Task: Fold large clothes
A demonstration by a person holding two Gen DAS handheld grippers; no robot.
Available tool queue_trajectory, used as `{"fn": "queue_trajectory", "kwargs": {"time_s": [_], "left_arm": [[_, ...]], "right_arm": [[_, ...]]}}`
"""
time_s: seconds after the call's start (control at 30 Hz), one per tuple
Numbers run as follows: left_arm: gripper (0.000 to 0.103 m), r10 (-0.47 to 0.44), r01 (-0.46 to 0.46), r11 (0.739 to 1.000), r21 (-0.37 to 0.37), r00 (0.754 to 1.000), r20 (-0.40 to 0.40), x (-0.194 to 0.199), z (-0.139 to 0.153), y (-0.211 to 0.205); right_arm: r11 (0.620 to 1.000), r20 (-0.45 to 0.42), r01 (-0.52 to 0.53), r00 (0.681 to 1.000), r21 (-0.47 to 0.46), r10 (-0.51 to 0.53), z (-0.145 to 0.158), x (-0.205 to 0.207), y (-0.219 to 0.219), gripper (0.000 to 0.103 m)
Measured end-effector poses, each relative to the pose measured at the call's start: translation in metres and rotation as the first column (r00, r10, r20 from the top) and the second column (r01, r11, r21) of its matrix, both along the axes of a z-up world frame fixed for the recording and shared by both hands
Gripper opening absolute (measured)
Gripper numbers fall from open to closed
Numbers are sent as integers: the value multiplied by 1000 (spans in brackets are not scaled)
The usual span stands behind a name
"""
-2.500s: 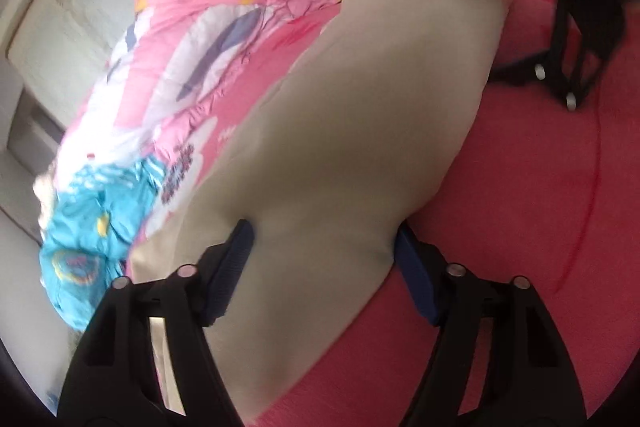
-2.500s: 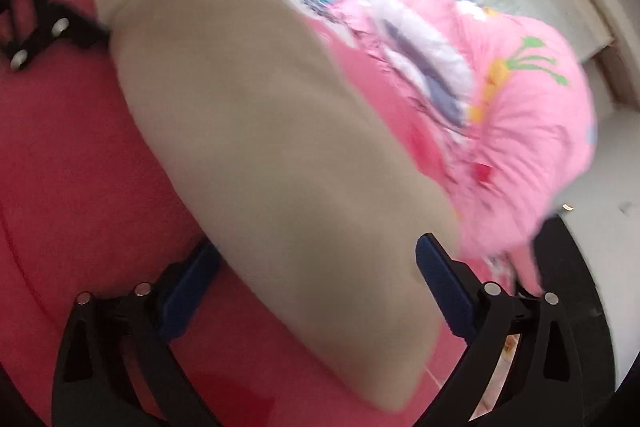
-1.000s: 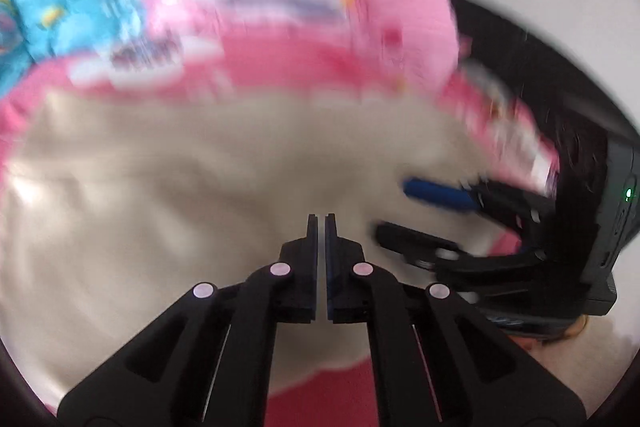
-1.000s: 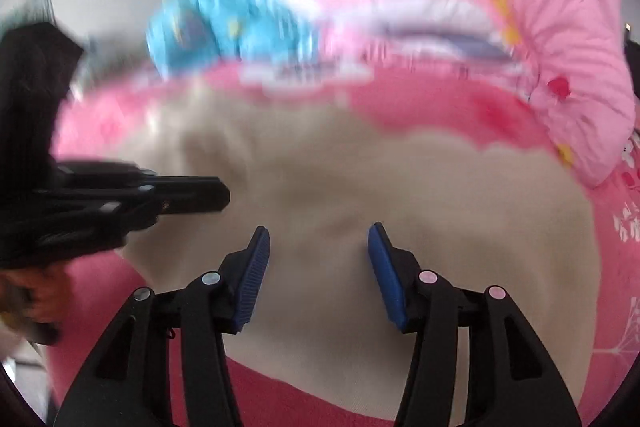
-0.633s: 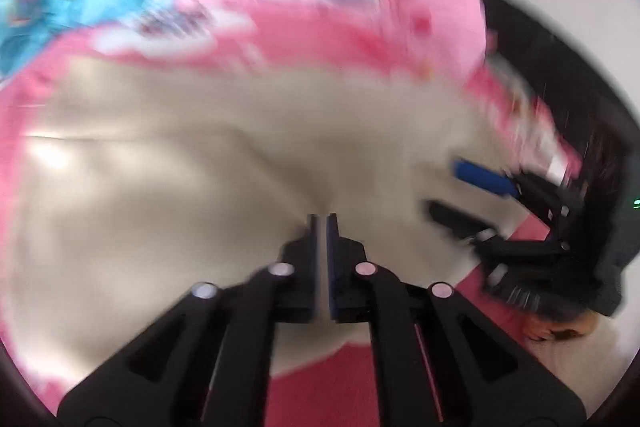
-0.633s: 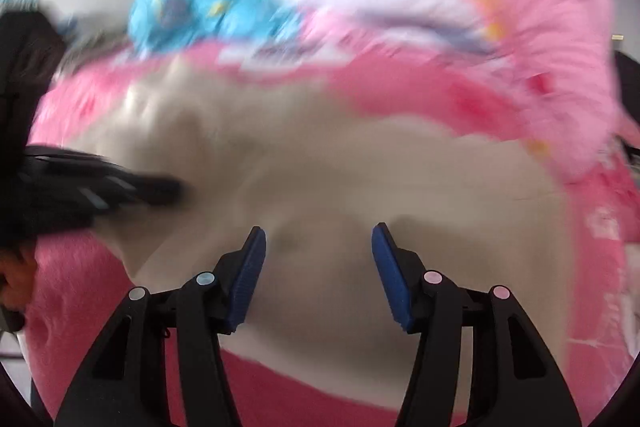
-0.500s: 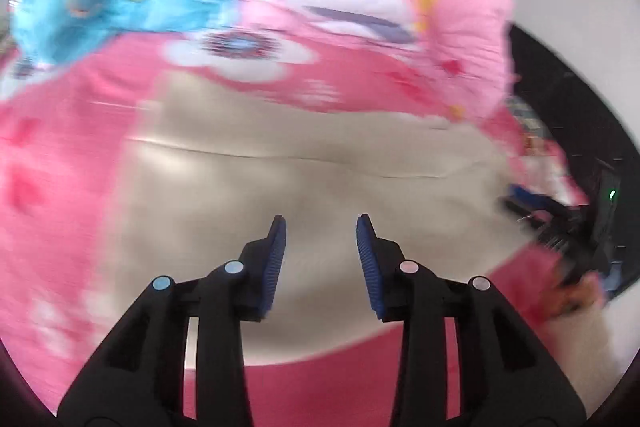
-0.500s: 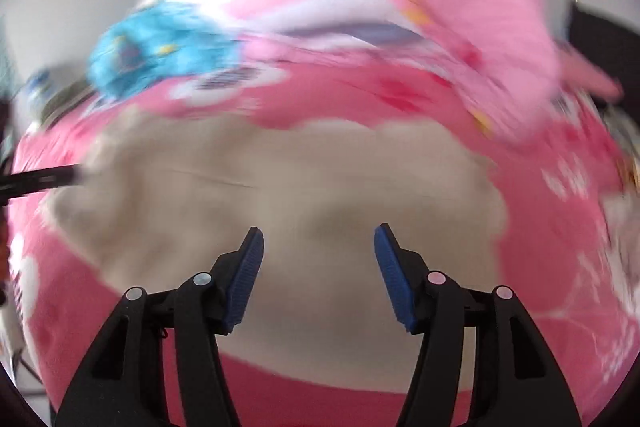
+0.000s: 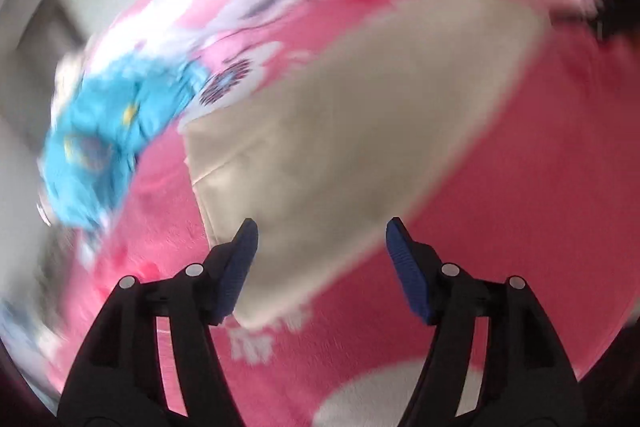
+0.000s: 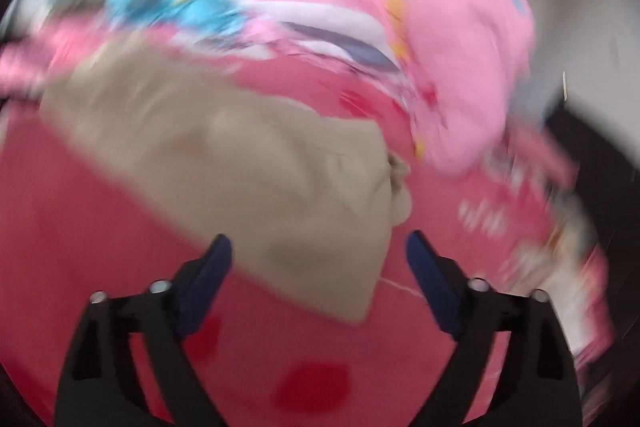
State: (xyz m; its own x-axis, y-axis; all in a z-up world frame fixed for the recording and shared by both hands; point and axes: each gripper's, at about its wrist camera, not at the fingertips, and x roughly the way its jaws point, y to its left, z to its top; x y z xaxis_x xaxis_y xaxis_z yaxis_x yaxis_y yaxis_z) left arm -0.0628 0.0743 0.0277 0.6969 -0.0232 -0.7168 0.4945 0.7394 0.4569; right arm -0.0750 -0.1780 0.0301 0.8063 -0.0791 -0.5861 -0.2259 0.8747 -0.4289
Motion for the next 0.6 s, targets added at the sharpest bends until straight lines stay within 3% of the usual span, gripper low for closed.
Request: {"fn": "queue_trajectory", "kwargs": {"time_s": [0.1, 0.17, 0.23, 0.3, 0.33, 0.37, 0.4, 0.47, 0.5, 0.57, 0.6], "left_arm": [[61, -25, 22, 992, 121, 999, 23, 2, -27, -12], [47, 1, -24, 977, 210, 994, 110, 9, -43, -10], [43, -43, -13, 955, 297, 983, 180, 16, -59, -18], [31, -51, -36, 942, 335, 967, 248, 29, -68, -26], [26, -41, -53, 941, 335, 963, 267, 37, -72, -29], [23, -34, -66, 938, 340, 959, 281, 40, -74, -30], [20, -37, -71, 938, 340, 953, 300, 39, -72, -30], [18, -53, -58, 946, 320, 944, 327, 29, -58, -23], [17, -57, -44, 955, 295, 944, 326, 20, -47, -14], [17, -10, -39, 977, 209, 974, 228, 19, -27, 6], [18, 17, -40, 990, 132, 986, 169, 17, -16, 20]], "right_arm": [[983, -40, -62, 998, -174, 56, -20, 0, 22, 89], [948, -19, -22, 1000, -317, 17, -43, 17, 35, 91], [931, 5, 15, 1000, -364, -14, -55, 33, 38, 95], [937, 49, 42, 998, -346, -26, -52, 47, 38, 95], [936, 44, 45, 999, -349, -32, -53, 56, 40, 88], [934, 27, 59, 998, -353, -52, -55, 67, 41, 51], [924, 14, 73, 997, -375, -73, -58, 74, 44, 32], [885, 89, 100, 994, -455, -66, -59, 65, 55, 20], [894, 111, 106, 992, -436, -63, -53, 57, 55, 19], [919, 136, 112, 989, -379, -64, -34, 25, 56, 19], [919, 142, 106, 988, -381, -55, -30, 14, 59, 19]]}}
